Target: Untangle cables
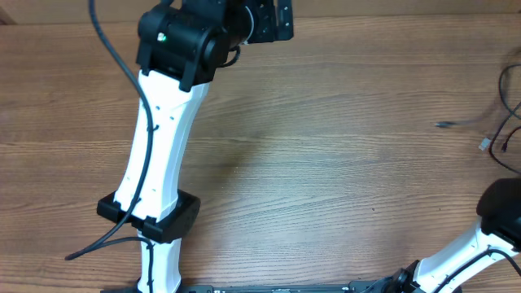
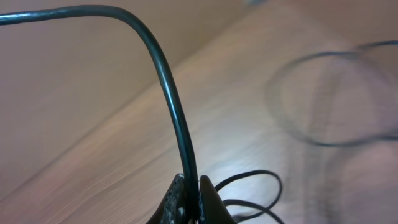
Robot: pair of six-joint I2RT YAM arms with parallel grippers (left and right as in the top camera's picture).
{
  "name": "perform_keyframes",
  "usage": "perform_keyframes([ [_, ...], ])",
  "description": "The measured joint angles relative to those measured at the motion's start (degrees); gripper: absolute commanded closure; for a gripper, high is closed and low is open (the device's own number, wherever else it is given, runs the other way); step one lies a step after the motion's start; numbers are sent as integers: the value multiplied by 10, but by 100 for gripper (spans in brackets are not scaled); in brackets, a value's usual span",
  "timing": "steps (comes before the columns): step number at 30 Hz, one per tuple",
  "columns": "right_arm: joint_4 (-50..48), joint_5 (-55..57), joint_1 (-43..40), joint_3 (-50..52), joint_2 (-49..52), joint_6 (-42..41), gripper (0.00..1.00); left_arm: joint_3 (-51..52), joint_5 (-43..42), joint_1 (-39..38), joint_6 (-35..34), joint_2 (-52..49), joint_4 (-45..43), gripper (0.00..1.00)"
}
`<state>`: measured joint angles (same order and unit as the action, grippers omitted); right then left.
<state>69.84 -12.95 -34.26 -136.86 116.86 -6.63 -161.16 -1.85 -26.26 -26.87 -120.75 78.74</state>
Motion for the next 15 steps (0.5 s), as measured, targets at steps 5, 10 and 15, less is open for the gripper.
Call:
perform_keyframes([
  [5,-31,107,-38,0,0,5,96,0,-88,0,-17,-12,-7,0],
  [10,-87,145,-67,0,0,17,96,0,-177,-3,-12,-12,13,0],
  [15,-106,166,-104,0,4,22,96,0,-249,-7,0,-12,48,0],
])
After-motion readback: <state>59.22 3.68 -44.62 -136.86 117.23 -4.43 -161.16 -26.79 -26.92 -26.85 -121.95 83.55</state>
